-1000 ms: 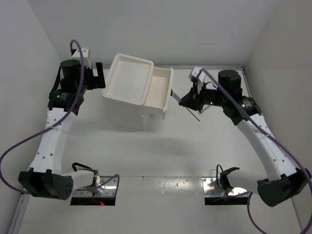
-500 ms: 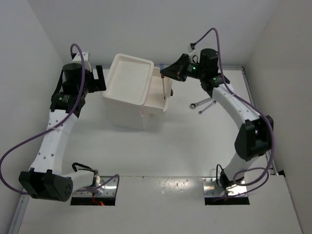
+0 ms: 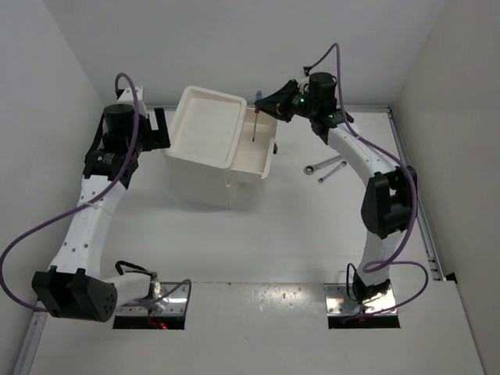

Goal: Sort the tools into containers

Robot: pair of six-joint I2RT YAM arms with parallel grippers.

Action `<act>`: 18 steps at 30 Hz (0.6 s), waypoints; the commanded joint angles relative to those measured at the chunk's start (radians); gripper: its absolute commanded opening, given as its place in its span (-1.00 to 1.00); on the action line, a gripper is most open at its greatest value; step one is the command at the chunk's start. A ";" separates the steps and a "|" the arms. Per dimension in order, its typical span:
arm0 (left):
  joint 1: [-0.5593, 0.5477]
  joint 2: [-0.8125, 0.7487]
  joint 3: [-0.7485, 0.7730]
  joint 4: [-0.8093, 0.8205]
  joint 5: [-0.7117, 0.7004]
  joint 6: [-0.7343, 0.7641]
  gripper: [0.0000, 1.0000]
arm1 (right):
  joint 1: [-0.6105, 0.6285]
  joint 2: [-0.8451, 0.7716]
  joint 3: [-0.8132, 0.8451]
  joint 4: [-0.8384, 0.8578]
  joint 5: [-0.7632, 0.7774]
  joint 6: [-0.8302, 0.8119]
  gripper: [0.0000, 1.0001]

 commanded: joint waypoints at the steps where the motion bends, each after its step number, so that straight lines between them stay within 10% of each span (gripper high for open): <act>1: 0.012 -0.004 0.001 0.039 -0.012 -0.012 1.00 | 0.002 -0.013 0.044 -0.044 0.063 -0.052 -0.92; 18: 0.012 -0.004 0.001 0.048 -0.031 -0.012 1.00 | 0.025 -0.048 0.002 -0.073 0.071 -0.118 -0.13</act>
